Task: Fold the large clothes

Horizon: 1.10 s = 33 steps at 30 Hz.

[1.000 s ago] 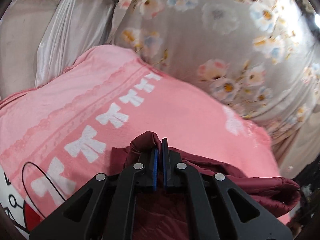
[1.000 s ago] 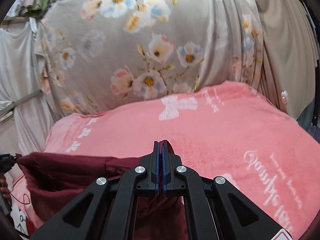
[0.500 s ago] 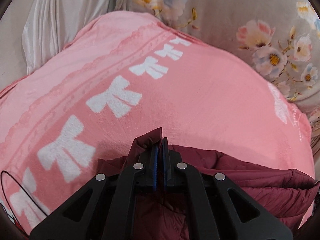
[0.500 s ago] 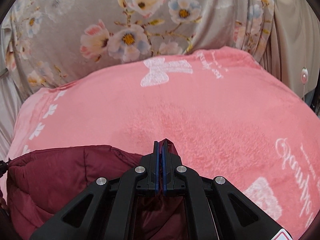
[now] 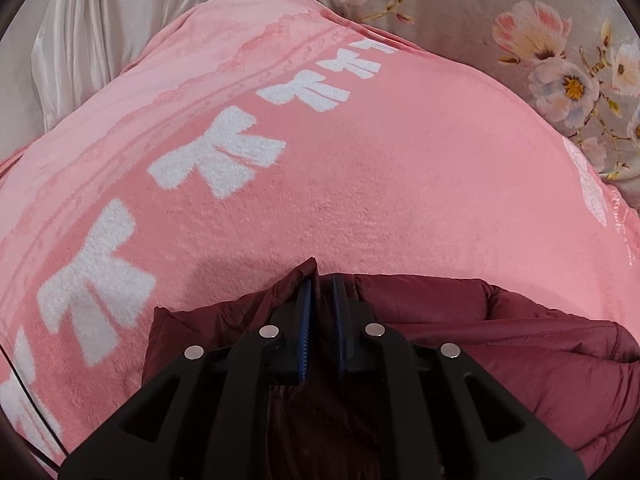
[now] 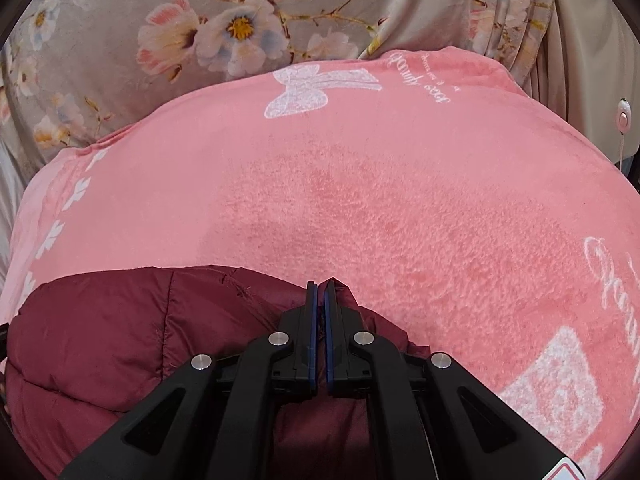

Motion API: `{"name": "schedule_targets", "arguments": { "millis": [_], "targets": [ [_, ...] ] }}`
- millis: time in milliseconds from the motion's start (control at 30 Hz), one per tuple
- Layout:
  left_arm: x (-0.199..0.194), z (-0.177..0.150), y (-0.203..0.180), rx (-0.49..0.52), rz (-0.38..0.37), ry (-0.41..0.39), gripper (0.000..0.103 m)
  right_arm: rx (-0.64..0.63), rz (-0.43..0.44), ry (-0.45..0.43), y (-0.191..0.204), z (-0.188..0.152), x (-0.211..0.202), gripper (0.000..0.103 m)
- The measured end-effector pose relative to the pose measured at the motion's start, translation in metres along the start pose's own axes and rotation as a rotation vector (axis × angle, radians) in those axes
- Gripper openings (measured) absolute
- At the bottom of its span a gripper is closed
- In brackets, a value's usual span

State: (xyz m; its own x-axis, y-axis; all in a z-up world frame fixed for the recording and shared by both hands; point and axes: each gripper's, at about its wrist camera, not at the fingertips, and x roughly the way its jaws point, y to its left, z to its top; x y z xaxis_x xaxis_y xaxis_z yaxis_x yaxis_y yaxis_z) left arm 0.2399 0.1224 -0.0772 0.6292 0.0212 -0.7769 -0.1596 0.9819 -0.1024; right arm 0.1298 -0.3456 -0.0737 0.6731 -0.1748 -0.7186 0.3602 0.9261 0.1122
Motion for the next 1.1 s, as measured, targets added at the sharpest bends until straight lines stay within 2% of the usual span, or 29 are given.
{"name": "schedule_targets", "arguments": {
  "millis": [200,267,300,367,433,533,633,733,833,967,1100],
  "targets": [
    [0.001,0.004,0.005,-0.025,-0.019,-0.013,0.015,0.048,0.040,-0.018,-0.009,0.002,-0.005,0.008],
    [-0.010,0.008,0.012,-0.046,-0.033,-0.034,0.019,0.070,0.022,-0.112,-0.015,0.002,-0.032,0.013],
    [-0.023,0.010,0.015,-0.041,-0.042,-0.065,0.019,0.071,0.021,-0.200,-0.016,0.001,-0.056,0.014],
    [-0.059,0.014,0.019,-0.035,-0.040,-0.146,0.018,0.031,0.015,-0.294,-0.012,0.000,-0.091,0.015],
    [-0.092,0.017,0.019,-0.039,-0.081,-0.196,0.019,-0.027,0.034,-0.335,0.001,-0.001,-0.113,0.016],
    [-0.122,0.011,-0.007,0.017,-0.176,-0.210,0.019,-0.137,0.128,-0.283,0.040,-0.009,-0.120,0.015],
    [-0.118,-0.009,-0.051,0.116,-0.230,-0.152,0.019,-0.240,0.191,-0.216,0.083,-0.026,-0.104,0.012],
    [-0.093,-0.030,-0.079,0.166,-0.193,-0.100,0.019,-0.299,0.177,-0.177,0.104,-0.039,-0.086,0.011],
    [-0.063,-0.040,-0.089,0.174,-0.166,-0.042,0.018,-0.300,0.163,-0.125,0.112,-0.043,-0.066,0.011],
    [-0.043,-0.046,-0.087,0.165,-0.146,-0.020,0.018,-0.246,0.170,-0.058,0.100,-0.044,-0.041,0.010],
    [-0.036,-0.049,-0.085,0.165,-0.141,-0.023,0.018,-0.230,0.168,-0.037,0.099,-0.047,-0.032,0.007]
  ]
}}
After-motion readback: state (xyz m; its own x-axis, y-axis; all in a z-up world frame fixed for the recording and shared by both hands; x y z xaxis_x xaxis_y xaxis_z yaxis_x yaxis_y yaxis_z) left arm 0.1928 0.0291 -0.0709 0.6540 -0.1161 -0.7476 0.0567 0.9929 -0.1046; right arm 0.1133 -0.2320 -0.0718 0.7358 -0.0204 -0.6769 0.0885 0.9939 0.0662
